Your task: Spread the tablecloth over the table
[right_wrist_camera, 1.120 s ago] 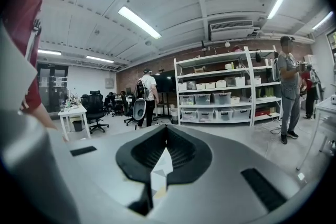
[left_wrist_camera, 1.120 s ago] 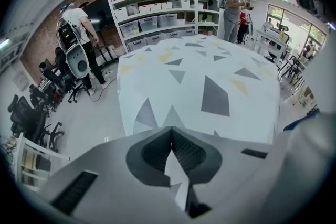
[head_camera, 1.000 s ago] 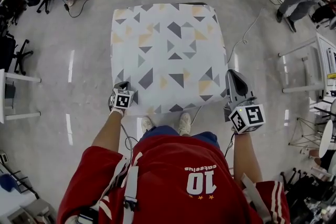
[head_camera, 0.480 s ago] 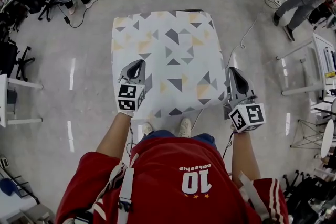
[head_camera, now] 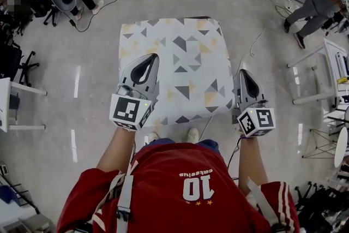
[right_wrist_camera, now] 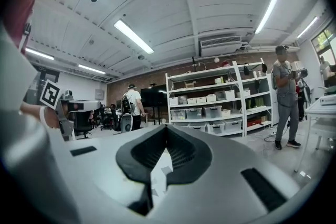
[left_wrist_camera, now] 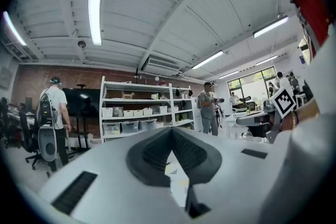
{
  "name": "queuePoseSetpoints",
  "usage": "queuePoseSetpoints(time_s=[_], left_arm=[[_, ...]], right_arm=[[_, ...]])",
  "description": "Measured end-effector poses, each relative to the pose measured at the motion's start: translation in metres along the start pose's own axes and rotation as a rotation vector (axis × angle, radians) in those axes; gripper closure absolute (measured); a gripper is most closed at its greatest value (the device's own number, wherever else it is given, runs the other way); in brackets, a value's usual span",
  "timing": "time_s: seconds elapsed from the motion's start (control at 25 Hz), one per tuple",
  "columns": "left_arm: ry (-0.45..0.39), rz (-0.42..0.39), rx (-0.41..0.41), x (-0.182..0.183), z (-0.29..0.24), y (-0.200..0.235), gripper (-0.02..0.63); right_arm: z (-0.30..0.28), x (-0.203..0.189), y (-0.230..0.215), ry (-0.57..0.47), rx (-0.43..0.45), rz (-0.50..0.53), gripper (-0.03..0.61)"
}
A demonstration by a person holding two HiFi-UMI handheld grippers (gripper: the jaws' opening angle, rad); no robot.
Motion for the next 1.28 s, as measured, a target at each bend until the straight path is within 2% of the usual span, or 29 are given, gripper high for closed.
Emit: queuePoseSetpoints(time_s=[0.16, 0.28, 0.52, 0.72, 0.84, 1.04, 1.16, 1.28], left_arm=[[0.008, 0.028, 0.016, 0.000, 0.002, 0.002, 0.610], [0.010, 0.048, 0.032, 0.002, 0.006, 0.003, 0.610], [0.020, 0.042, 0.064, 0.003, 0.013, 0.004, 0.609], [0.004, 0.091, 0.041, -0.010, 0.016, 0.006, 0.609], [0.015, 0.121, 0.047, -0.021, 0.014, 0.006, 0.609], [0.045, 0.101, 0.087, -0.027, 0.008, -0.001, 0.609], [0.075, 0.081, 0.106, -0.030, 0.009, -0.005, 0.609], [0.101, 0.070, 0.135, -0.035, 0.012, -0.003, 0.609]], right_arm=[[-0.003, 0.003, 0.000, 0.009, 0.001, 0.021, 0.565], [-0.010, -0.011, -0.003, 0.064, 0.012, 0.010, 0.565], [-0.032, -0.107, -0.019, 0.300, 0.053, -0.046, 0.565], [-0.042, -0.186, -0.036, 0.409, 0.051, -0.120, 0.565], [-0.047, -0.218, -0.042, 0.456, 0.058, -0.119, 0.565], [-0.060, -0.272, -0.052, 0.562, 0.068, -0.131, 0.565], [-0.066, -0.307, -0.056, 0.663, 0.083, -0.127, 0.565], [-0.071, -0.343, -0.055, 0.791, 0.113, -0.078, 0.565]])
Point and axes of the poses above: the fingertips, and each gripper's own axes: z backward along the fingers, y to its left, x out of its top, the point moved 5 cm from there along z, backward along the fingers, and after that the axes turned 5 degrees about z, right-handed, at the moved point
